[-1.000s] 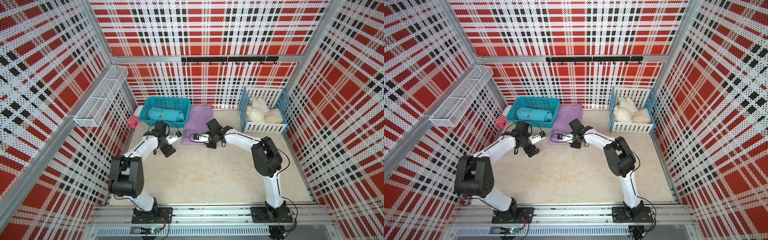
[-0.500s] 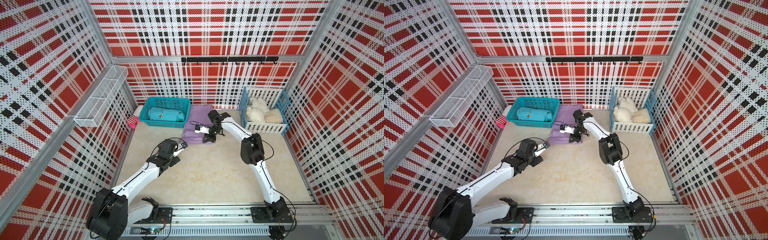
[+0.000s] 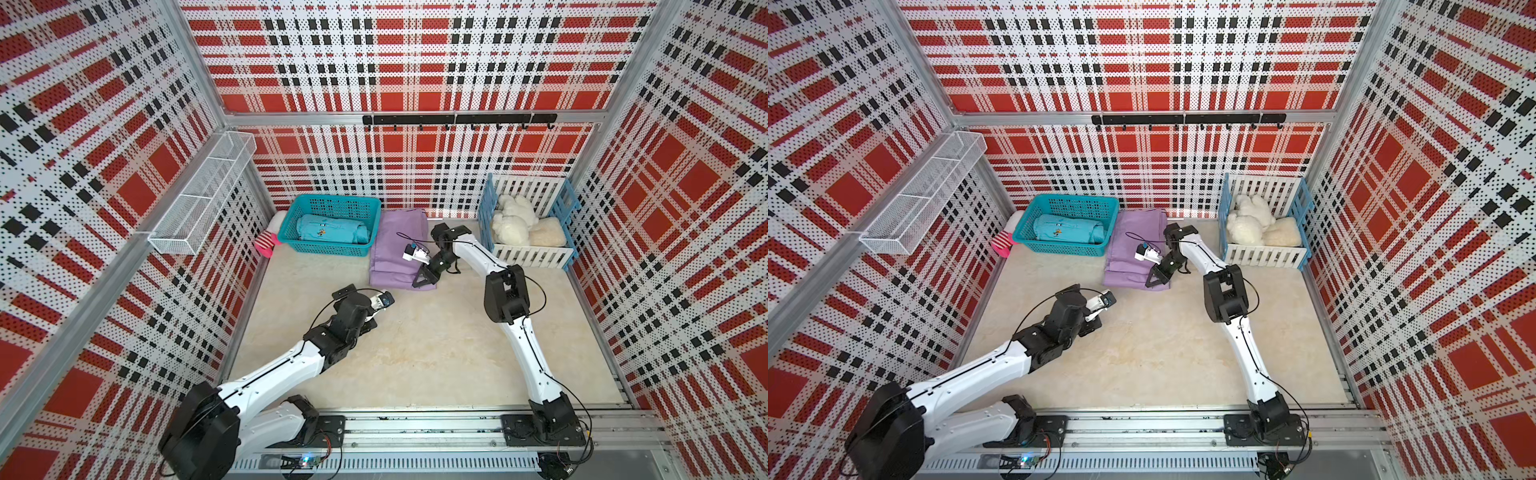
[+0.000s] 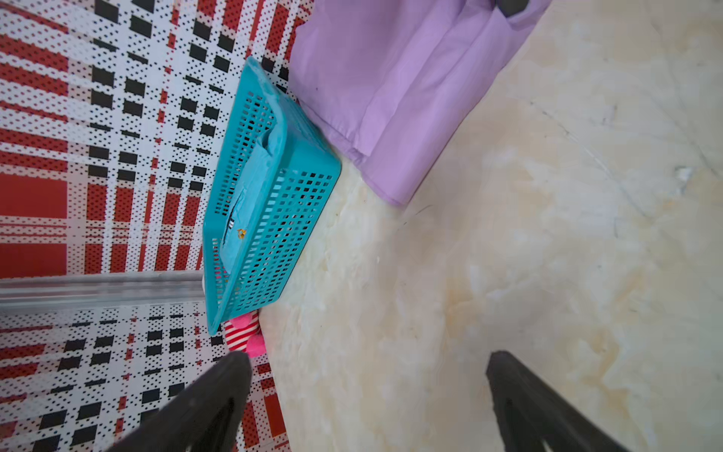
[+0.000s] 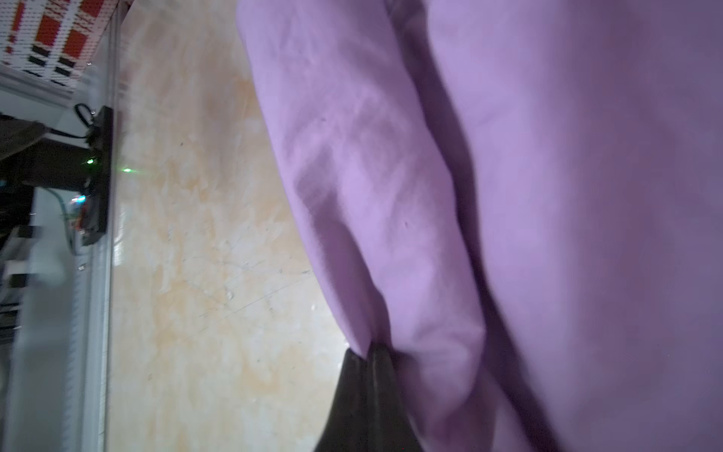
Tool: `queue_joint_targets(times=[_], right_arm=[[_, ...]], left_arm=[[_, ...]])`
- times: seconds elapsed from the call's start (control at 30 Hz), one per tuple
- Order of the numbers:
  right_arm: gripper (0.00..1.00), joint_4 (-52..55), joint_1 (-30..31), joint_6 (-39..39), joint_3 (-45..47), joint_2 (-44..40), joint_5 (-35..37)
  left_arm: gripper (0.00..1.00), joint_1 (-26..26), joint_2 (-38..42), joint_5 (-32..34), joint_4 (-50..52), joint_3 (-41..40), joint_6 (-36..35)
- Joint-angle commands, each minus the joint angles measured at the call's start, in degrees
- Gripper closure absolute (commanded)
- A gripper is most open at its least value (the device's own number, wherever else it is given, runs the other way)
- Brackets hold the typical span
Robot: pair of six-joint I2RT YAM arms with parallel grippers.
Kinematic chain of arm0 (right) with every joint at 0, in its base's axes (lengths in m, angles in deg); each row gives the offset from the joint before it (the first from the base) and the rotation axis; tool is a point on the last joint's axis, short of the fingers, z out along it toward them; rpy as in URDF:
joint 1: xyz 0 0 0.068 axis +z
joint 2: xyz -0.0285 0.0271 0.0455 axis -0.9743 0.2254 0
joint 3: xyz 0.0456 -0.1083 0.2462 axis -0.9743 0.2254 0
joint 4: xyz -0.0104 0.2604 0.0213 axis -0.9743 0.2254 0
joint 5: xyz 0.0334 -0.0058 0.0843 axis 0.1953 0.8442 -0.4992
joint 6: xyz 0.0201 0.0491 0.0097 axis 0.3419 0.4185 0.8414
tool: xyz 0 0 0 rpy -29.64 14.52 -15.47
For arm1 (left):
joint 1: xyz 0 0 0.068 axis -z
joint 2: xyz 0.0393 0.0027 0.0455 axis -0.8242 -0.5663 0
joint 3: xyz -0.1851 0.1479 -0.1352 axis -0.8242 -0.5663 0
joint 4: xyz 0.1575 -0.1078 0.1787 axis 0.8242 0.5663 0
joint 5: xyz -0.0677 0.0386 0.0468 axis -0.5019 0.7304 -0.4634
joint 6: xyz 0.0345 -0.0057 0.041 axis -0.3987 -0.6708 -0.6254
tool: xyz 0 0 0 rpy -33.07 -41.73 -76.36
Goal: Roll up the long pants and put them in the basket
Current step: Roll the long pant at the center of the board.
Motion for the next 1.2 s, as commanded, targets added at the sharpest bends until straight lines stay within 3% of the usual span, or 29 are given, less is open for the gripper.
queue_joint_targets(times=[0.0, 0.23, 0.63, 0.73, 0.9, 1.17], right_arm=[[1.00, 9.62, 2.16, -4.74, 8.09, -1.25, -1.92], [1.00, 5.34, 7.21, -4.07, 25.11, -11.00, -2.51], [1.00, -4.39, 13.92, 4.35, 48.56, -28.09, -5.93], [1.00, -4.09, 13.94, 5.32, 47.30, -28.99, -5.20], [1.00, 0.91, 13.84, 4.04, 37.43, -24.76, -3.79], [1.00, 7.06, 11.16, 1.50, 24.14, -15.16, -3.82]], left_arm=[[0.01, 3.10, -1.99, 5.24, -0.50, -0.09, 0.61], [0.01, 9.56, -2.19, 11.53, -0.06, -0.34, 3.17], [0.01, 22.44, 11.15, 22.58, 5.47, -2.42, 9.43], [0.01, 24.42, 15.06, 22.60, 7.92, -2.32, 10.69], [0.01, 27.22, 18.45, 19.57, 11.56, -2.14, 10.87], [0.01, 29.46, 14.26, 16.57, 15.35, -2.50, 8.95]])
